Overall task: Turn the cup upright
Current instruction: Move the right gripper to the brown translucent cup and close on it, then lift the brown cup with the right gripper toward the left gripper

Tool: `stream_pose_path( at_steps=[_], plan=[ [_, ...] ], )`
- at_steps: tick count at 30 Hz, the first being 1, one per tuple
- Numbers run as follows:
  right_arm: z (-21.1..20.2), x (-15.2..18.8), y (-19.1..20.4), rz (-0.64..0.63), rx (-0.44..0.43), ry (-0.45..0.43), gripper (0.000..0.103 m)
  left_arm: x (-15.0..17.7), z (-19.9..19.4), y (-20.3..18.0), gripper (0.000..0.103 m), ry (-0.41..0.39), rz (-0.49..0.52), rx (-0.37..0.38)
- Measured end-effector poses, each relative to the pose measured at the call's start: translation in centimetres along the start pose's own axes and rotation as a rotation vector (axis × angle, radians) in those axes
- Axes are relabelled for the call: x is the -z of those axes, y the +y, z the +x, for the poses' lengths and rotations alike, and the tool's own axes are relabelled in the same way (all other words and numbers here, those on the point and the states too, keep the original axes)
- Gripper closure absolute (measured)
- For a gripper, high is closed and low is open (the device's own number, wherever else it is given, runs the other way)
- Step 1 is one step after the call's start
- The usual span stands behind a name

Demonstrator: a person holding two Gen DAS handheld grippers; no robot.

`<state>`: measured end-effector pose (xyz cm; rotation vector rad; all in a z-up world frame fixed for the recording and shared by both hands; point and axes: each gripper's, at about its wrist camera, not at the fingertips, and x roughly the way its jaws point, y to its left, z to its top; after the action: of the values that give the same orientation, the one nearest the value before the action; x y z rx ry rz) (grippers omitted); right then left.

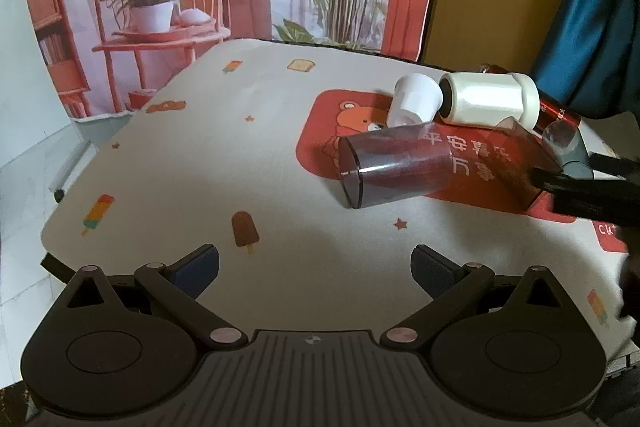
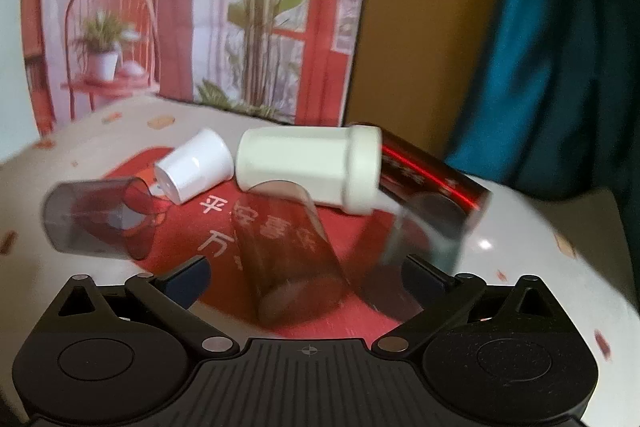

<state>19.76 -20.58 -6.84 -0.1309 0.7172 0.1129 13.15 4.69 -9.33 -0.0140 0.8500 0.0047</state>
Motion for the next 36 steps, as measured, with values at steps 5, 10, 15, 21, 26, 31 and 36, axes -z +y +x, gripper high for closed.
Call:
stream_pose_path(
  at_steps=[5,10,15,21,26,31,36],
  plan=[
    [3.9,-0.1,1.3,-0.062,0.044,0.067,0.03,-0.1,0.3,0.4,0.0,-0.002,-0.003,0.015],
    [2.5,1.1,1.5,-0.034,0.009,0.093,0.043,0.2,0.7,0.7,0.0,0.024,-0.036,0.029],
    [-0.7,2.8,1.5,0.043,-0.034,0.139,0.043,0.4,0.9,0.5,0.0,0.041,-0.04,0.052],
    [-3.9,4.0,4.2,0.076,-0.131,0.179,0.043,0.7,0.3,0.9,0.0,0.035,-0.057,0.064],
    [-4.7,3.5,7.9,0.018,-0.236,0.187,0.043,1.0,-0.2,1.2,0.0,0.031,-0.081,0.067],
    [-5.6,2.9,9.5,-0.002,-0.304,0.171,0.035,0.9,-0.5,1.5,0.0,0.024,-0.098,0.068],
    [-7.8,2.9,7.5,0.021,-0.288,0.129,0.012,0.2,0.0,0.9,0.0,0.05,-0.119,0.094]
  ],
)
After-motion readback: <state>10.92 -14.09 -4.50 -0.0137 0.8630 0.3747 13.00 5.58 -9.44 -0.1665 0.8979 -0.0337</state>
